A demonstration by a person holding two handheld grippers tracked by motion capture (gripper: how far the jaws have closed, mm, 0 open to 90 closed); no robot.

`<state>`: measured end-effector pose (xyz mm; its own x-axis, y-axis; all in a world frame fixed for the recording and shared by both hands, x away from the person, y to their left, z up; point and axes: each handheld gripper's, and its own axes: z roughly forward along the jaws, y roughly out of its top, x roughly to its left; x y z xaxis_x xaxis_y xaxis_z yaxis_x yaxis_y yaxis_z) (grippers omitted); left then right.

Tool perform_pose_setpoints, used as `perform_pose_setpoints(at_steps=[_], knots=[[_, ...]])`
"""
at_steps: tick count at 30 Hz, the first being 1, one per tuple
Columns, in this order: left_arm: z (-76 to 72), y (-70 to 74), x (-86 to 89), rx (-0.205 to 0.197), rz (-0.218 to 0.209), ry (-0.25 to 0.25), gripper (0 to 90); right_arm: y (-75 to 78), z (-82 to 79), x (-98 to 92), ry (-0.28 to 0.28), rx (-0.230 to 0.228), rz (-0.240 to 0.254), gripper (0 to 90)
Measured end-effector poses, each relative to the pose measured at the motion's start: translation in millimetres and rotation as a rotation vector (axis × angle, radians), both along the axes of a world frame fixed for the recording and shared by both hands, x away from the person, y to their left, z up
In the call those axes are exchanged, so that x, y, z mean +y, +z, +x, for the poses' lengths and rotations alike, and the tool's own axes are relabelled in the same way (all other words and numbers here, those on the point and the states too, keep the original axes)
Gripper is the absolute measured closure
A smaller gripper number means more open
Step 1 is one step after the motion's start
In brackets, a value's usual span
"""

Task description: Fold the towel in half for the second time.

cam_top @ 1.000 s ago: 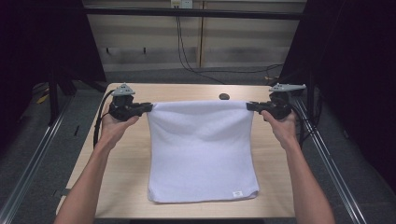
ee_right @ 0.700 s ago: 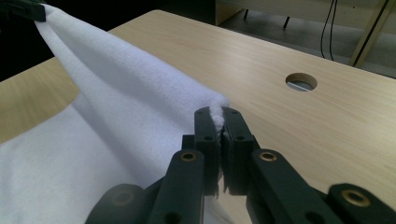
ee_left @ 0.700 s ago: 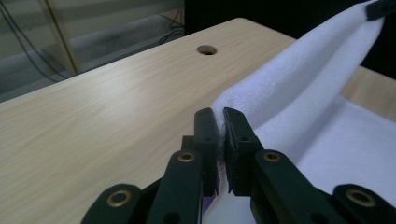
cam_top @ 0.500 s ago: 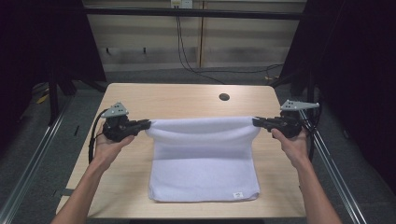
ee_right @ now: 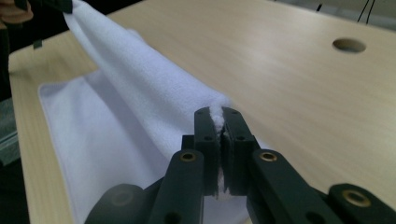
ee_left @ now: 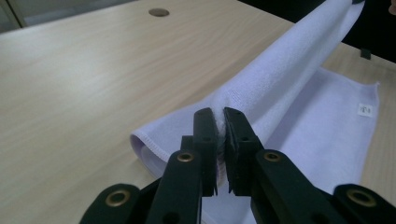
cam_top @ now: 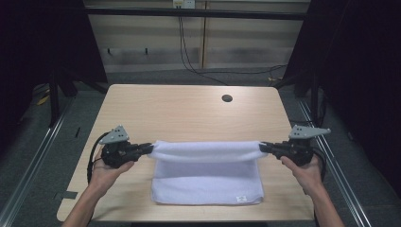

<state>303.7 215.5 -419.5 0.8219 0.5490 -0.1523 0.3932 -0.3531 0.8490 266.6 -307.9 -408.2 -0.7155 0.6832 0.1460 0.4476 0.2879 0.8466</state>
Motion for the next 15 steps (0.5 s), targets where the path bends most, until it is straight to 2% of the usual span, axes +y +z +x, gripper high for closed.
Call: perform_pose_setpoints(at_steps=[6,10,13,15], knots=[[-21.0,-26.9,0.4,0.067,0.093,-0.055,83.9,-23.4,-26.7,0.7,0.047,0.044,-0.027,85.9],[-31.0,-39.6,1.3,0.094,0.095,-0.069,83.7,-40.0,-39.7,3.0,0.066,0.092,-0.036,85.5],[-35.8,-48.6,1.6,0.125,0.102,-0.076,83.2,-51.8,-48.7,4.8,0.085,0.135,-0.055,83.9],[-39.2,-51.6,2.2,0.139,0.106,-0.084,81.5,-57.1,-55.8,4.5,0.087,0.147,-0.073,81.4]])
